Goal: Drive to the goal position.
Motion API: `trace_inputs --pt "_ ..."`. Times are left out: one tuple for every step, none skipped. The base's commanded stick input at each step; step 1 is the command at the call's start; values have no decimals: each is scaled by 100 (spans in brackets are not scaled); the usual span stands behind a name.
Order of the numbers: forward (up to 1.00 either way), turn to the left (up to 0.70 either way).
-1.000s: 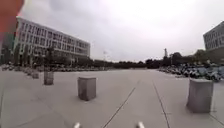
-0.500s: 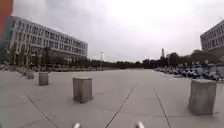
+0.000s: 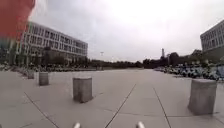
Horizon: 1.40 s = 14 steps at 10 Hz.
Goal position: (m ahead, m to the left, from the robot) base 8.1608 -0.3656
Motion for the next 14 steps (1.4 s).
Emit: trace_inputs --pt "50 -21" --pt "50 -25" --pt "50 -25" --pt "50 -25" --pt "50 -25" --pt "50 -25" --pt "50 -25" --pt "50 -25" --pt "50 -25" --pt "50 -25" --pt "50 -25" --pt "50 -25" --pt "50 -25" --pt "50 -25"
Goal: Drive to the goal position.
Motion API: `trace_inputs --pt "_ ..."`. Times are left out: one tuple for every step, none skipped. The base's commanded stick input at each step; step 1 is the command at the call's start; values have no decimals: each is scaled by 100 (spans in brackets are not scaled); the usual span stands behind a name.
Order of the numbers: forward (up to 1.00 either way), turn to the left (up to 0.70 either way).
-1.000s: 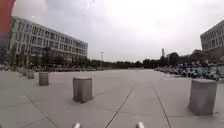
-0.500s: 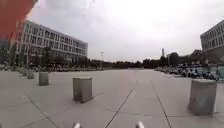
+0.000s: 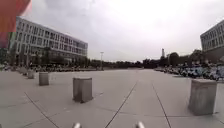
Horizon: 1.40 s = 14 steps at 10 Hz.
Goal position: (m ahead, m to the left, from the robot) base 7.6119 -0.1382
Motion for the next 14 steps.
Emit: trace_inputs --pt "50 -25" --pt "50 -25" --pt "50 -25" --pt "50 -25" --pt "50 -24" --pt "50 -24" --pt "50 -14" --pt "50 -9" --pt "50 -4" --pt "50 0" --pt "50 0" --pt "50 0" --pt "50 0" --pt "50 -5"
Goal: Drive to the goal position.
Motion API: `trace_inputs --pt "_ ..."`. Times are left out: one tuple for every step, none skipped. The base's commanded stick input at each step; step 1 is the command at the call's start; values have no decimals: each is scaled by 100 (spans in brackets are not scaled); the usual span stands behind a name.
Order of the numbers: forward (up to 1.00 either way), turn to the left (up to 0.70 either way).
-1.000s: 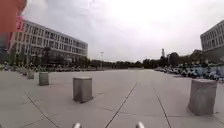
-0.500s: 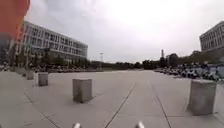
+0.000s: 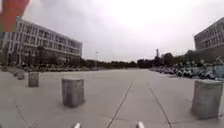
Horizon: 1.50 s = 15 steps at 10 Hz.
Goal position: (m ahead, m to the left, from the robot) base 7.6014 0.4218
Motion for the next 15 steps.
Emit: trace_inputs --pt "50 -15" --pt "50 -24" --pt "50 -25" --pt "50 -25" --pt "50 -25" --pt "50 -25" --pt "50 -25" --pt "50 -25" --pt "50 -25" --pt "50 -25" --pt "50 -25" --pt "50 -25" --pt "50 -19" --pt "50 -9" --pt "50 -2"
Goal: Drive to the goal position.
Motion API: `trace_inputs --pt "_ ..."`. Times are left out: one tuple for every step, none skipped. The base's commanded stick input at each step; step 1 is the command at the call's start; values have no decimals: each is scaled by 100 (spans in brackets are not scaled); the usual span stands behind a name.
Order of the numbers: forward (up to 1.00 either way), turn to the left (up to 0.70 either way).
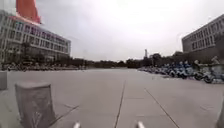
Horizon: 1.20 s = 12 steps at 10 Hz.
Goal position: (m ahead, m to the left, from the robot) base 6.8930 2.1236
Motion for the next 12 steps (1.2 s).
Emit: trace_inputs --pt "50 0" --pt "50 0" --pt "50 0" --pt "50 0" --pt "50 0" --pt "50 0" --pt "50 0" --pt "50 0" --pt "50 0" --pt "50 0" --pt "50 0" --pt "50 0"
